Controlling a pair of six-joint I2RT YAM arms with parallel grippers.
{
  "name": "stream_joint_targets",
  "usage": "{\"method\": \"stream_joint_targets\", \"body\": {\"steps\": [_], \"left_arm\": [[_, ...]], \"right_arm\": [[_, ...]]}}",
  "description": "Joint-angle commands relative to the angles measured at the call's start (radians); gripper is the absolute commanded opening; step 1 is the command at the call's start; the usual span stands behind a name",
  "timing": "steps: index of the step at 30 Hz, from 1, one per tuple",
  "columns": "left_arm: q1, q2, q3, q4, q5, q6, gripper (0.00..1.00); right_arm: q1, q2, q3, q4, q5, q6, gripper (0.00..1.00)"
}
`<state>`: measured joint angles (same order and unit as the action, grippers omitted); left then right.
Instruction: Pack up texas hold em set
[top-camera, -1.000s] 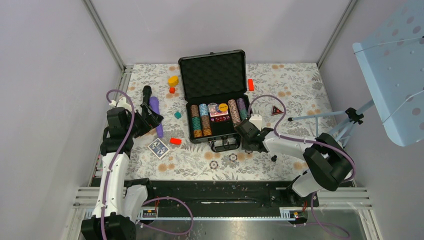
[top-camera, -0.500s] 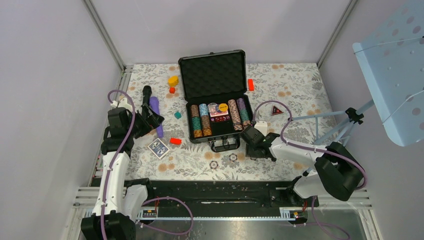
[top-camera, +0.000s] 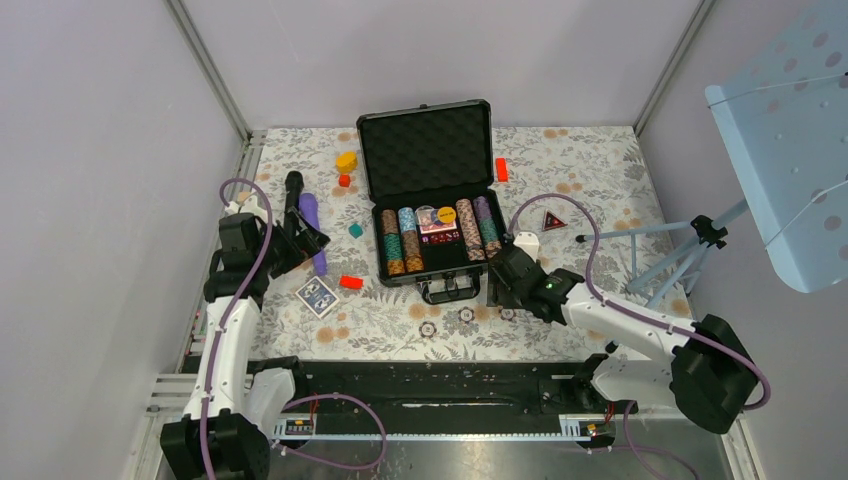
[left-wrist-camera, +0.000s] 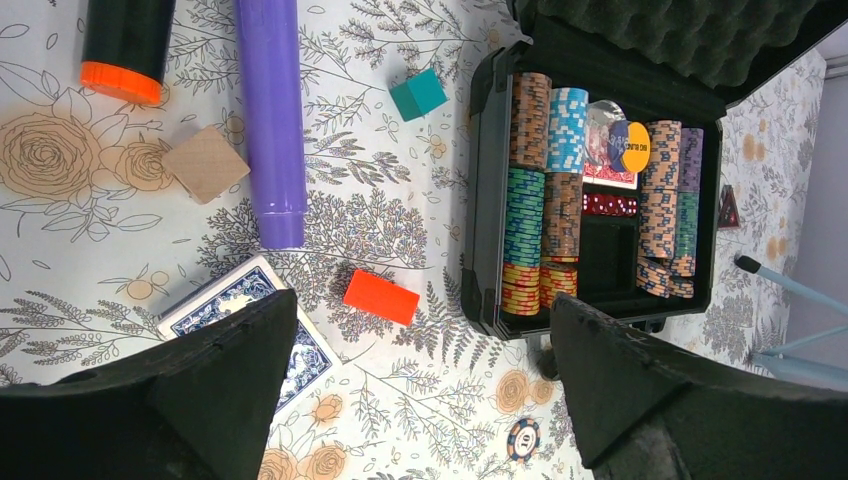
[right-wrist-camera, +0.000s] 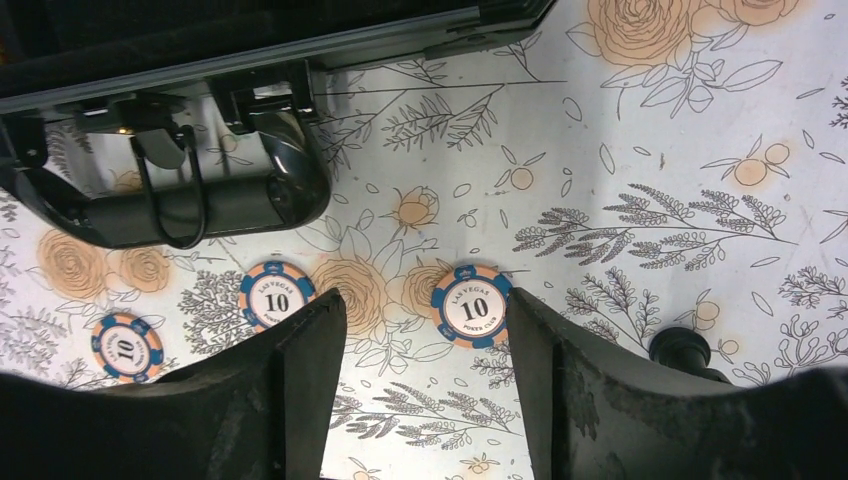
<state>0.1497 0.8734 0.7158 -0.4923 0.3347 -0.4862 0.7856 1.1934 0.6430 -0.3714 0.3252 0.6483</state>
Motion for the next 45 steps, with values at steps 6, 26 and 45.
{"method": "stream_joint_targets", "body": {"steps": [6,26,45], "left_arm": [[-0.017,0.069,0.045,-0.059,-0.101,-0.008,0.93],[-0.195,0.147,-0.04,-0.224,-0.506,-0.353,0.99],[-0.305,0.348,-0.092,-0.114,-0.662,-0.484,0.97]], "right_arm": [[0.009,-0.088,0.022,-0.013,-0.018,-0.002,0.68],[0.009,-0.227,-0.026,-0.034,-0.022,-0.02,0.72],[0.008,-0.247,-0.062,-0.014,-0.042,-0.033,0.73]]}}
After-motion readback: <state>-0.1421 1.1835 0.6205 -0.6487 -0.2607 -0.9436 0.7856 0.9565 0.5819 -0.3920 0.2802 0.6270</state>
